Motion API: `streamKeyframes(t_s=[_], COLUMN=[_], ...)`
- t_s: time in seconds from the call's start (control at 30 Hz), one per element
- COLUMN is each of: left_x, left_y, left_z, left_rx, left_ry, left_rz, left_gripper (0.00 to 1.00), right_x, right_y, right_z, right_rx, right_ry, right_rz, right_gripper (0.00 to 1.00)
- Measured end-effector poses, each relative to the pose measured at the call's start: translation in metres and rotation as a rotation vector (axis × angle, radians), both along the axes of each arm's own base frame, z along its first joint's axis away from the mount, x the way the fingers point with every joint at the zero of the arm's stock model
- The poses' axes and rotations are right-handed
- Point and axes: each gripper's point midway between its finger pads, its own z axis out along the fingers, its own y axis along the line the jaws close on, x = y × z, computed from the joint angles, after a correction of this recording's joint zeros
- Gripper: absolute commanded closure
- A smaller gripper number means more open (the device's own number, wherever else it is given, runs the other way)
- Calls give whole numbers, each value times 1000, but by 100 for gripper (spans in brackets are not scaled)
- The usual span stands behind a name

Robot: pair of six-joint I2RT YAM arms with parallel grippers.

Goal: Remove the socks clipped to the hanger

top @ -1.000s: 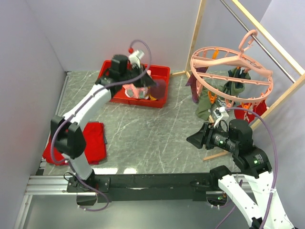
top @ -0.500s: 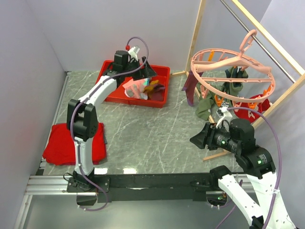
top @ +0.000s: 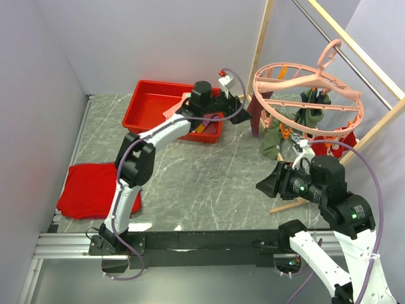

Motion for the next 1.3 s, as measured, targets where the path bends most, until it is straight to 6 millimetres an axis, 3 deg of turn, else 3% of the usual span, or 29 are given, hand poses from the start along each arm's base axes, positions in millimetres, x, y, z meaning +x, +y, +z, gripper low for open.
streamKeyframes(t_s=[0.17, 0.37, 0.5, 0.63, 0.67, 0.7, 0.8, 0.87, 0.93, 0.97, 1.0, 1.13, 1.3], left_x=[26, 54, 68, 75, 76, 77, 80, 78, 73, 71, 70, 65, 59], left_y=[-5, 1, -12, -29, -34, -39, -57, -69, -77, -80, -82, -87, -70], left_z=[-23, -25, -32, -57, -64, -71, -84, -89, -91, -90, -90, -79, -88], left_rx=[10, -23, -64, -96, -103, -108, -142, -167, -182, -187, -190, -221, -160], left_ry=[-62, -122, -145, -120, -119, -113, -103, -107, -108, -106, -107, -127, -76], left_rz=[94, 206, 204, 193, 194, 196, 202, 203, 203, 204, 208, 234, 264], left_gripper=[1, 4, 4, 1, 4, 15, 32, 39, 58, 85, 99, 99, 99], right_x=[-8, -18, -23, -26, -26, -27, -29, -31, -32, -32, -33, -34, -35], right_y=[-3, -7, -9, -10, -10, -10, -10, -11, -11, -12, -12, -13, -12], right_z=[4, 3, 1, 2, 2, 3, 4, 7, 9, 10, 10, 12, 13], right_rx=[-1, -8, -8, -6, -4, -2, 1, 4, 7, 7, 8, 13, 27], right_ry=[18, 53, 73, 81, 82, 84, 92, 91, 90, 88, 87, 86, 85], right_rz=[-8, -18, -29, -36, -37, -39, -44, -47, -50, -52, -54, -60, -69], right_gripper=[37, 37, 38, 38, 38, 38, 38, 38, 38, 38, 38, 38, 38])
